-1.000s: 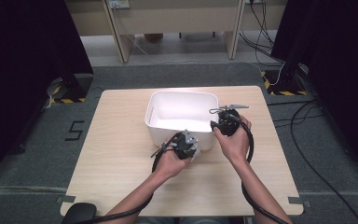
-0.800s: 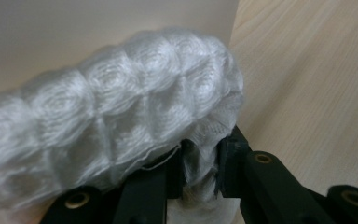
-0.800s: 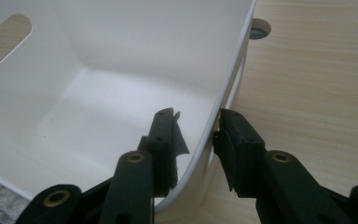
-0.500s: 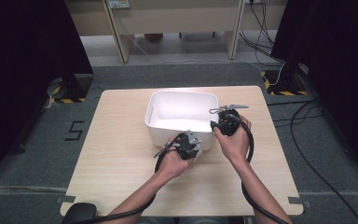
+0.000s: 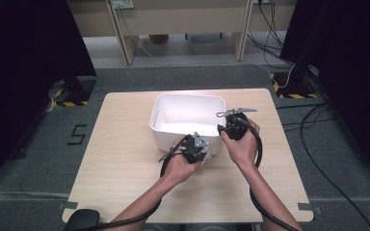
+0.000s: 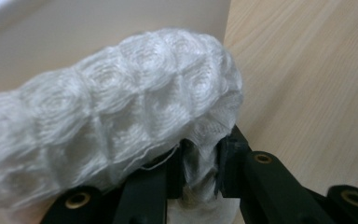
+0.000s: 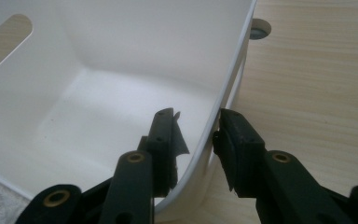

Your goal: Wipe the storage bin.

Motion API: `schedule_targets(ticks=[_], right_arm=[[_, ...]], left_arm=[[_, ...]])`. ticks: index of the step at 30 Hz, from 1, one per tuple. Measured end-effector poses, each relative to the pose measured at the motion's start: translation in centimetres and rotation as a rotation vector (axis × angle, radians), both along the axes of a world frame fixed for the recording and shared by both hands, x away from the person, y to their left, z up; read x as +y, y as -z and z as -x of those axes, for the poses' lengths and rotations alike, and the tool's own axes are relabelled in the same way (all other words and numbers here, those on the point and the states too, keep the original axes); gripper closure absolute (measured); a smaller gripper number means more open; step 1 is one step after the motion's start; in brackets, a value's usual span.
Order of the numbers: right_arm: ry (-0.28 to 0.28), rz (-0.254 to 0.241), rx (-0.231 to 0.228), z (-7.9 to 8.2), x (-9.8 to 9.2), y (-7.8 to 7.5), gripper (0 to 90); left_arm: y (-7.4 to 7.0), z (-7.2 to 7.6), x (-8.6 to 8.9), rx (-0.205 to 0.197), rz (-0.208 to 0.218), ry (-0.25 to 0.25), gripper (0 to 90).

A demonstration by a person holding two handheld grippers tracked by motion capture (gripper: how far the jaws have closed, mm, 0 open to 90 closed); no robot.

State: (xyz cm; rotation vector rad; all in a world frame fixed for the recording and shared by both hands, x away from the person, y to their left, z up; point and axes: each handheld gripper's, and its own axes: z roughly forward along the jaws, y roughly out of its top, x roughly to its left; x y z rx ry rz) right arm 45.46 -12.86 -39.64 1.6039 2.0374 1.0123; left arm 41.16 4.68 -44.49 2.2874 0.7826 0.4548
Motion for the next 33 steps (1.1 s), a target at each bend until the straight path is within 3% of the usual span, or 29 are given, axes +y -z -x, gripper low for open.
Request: schedule_targets(ticks=[33], right_arm=[[-0.001,0.0,0.0,0.0,-0.1,0.0,67.3]], left_arm=[[-3.4,0.5,0.2,-0.049,0.039,0.012,75.9]])
